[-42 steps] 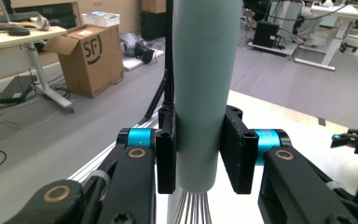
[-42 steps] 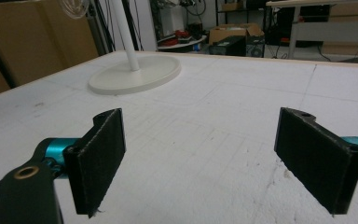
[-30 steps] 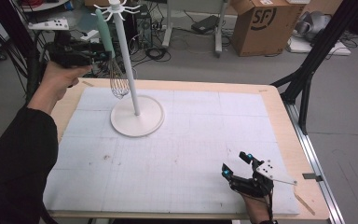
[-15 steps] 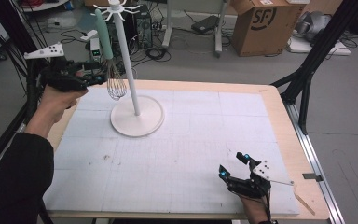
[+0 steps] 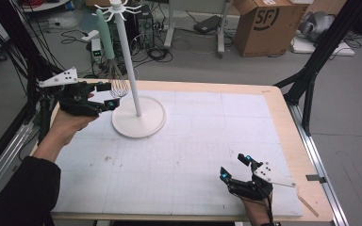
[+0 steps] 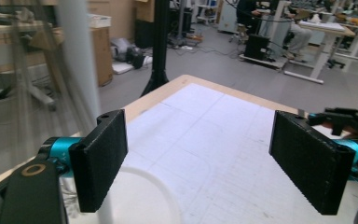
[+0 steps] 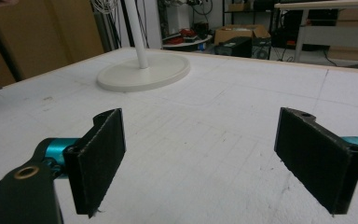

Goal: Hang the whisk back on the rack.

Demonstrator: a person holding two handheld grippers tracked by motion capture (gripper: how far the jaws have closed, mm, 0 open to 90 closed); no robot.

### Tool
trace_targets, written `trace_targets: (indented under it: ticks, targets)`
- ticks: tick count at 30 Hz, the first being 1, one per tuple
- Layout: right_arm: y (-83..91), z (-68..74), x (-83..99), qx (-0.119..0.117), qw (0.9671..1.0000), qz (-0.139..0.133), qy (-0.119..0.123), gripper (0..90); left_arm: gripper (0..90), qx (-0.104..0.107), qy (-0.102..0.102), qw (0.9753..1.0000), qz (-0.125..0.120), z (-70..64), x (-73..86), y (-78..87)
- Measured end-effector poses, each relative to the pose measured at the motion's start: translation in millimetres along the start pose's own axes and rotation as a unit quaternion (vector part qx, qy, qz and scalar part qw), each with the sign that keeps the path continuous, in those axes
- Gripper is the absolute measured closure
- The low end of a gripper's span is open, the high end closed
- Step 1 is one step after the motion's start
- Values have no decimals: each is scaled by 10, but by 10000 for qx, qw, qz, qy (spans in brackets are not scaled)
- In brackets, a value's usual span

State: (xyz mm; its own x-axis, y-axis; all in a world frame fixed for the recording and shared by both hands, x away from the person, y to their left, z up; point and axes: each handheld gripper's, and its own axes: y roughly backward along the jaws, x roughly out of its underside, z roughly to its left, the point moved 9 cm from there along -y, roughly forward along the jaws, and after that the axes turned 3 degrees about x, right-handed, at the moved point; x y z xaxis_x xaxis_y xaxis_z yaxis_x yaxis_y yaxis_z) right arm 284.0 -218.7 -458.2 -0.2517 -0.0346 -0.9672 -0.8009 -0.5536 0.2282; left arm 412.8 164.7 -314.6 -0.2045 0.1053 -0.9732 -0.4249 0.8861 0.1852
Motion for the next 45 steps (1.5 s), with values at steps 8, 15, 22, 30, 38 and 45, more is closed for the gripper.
trace_targets:
  ticks: [8,15,22,30,38,45]
  targets:
    - [-19,1,-1,14,10000,-2,37,155,194,136,19,9999,-85,-259,257,-28]
    - [-24,3,3,11,10000,16,41,155,196,77,246,9994,-211,-341,580,7]
    - [-38,4,6,32,10000,14,60,155,202,8,344,9991,-237,-407,816,20]
    - [-56,22,7,3,10000,36,92,155,197,-126,205,9989,-412,-567,950,29]
    - [-53,36,-6,1,10000,9,90,155,193,-142,210,9987,-450,-709,1157,5]
    - [-55,92,-32,-141,9999,-24,10,154,194,-194,89,9986,-489,-841,1316,32]
